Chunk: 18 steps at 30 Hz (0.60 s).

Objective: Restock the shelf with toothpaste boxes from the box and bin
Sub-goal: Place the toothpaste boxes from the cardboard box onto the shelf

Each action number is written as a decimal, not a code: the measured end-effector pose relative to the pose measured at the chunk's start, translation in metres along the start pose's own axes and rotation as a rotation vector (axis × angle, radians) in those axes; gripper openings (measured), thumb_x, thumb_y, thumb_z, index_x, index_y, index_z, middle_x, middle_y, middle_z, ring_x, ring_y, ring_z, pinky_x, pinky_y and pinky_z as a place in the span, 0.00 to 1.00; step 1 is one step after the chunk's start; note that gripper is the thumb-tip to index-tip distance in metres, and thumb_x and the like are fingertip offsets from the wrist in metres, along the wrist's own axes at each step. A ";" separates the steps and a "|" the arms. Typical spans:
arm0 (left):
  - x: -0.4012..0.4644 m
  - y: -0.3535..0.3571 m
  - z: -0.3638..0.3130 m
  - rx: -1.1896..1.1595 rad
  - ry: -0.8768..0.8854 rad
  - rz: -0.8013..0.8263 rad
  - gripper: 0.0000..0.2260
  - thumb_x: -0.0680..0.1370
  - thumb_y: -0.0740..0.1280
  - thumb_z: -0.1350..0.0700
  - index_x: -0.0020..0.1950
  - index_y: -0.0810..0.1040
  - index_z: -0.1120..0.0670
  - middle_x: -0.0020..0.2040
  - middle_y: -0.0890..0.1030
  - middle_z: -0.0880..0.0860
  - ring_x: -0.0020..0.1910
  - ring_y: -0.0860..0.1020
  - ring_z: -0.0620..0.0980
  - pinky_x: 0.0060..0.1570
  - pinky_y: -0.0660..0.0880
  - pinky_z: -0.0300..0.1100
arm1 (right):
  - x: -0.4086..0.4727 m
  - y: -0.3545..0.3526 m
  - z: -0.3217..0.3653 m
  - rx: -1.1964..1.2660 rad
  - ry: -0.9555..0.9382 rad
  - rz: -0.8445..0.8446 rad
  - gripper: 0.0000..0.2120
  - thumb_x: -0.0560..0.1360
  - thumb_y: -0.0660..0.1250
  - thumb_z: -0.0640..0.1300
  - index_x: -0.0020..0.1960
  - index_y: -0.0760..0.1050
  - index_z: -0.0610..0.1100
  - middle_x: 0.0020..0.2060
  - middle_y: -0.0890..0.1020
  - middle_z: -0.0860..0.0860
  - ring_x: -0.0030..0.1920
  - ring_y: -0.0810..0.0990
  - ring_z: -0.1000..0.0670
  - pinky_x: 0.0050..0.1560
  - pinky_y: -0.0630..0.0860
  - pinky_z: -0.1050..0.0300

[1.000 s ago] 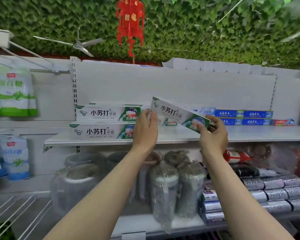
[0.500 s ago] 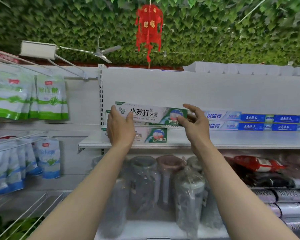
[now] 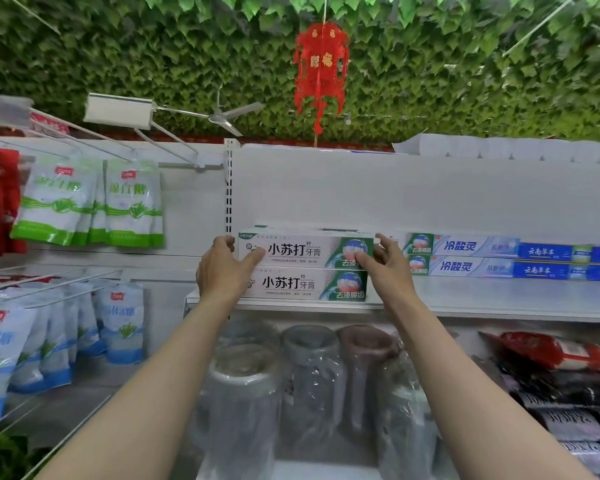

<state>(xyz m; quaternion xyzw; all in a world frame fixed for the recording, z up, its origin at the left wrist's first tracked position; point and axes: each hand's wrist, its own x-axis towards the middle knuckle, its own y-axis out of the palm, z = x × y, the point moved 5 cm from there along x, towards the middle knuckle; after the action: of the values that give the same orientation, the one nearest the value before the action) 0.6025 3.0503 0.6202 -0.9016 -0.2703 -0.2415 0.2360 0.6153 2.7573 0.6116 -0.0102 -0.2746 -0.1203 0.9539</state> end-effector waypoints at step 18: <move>0.030 0.020 0.014 -0.379 -0.047 0.611 0.43 0.54 0.78 0.27 0.63 0.78 0.48 0.59 0.83 0.47 0.60 0.80 0.48 0.70 0.70 0.49 | 0.016 0.016 -0.012 0.165 0.166 0.278 0.23 0.75 0.73 0.46 0.66 0.72 0.40 0.52 0.86 0.46 0.48 0.86 0.49 0.44 0.82 0.56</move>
<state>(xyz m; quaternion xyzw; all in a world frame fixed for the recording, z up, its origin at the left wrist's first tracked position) 0.6410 3.0549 0.6206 -0.9739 0.0557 -0.1848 0.1196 0.6382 2.7688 0.6105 0.0404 -0.1999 0.0351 0.9783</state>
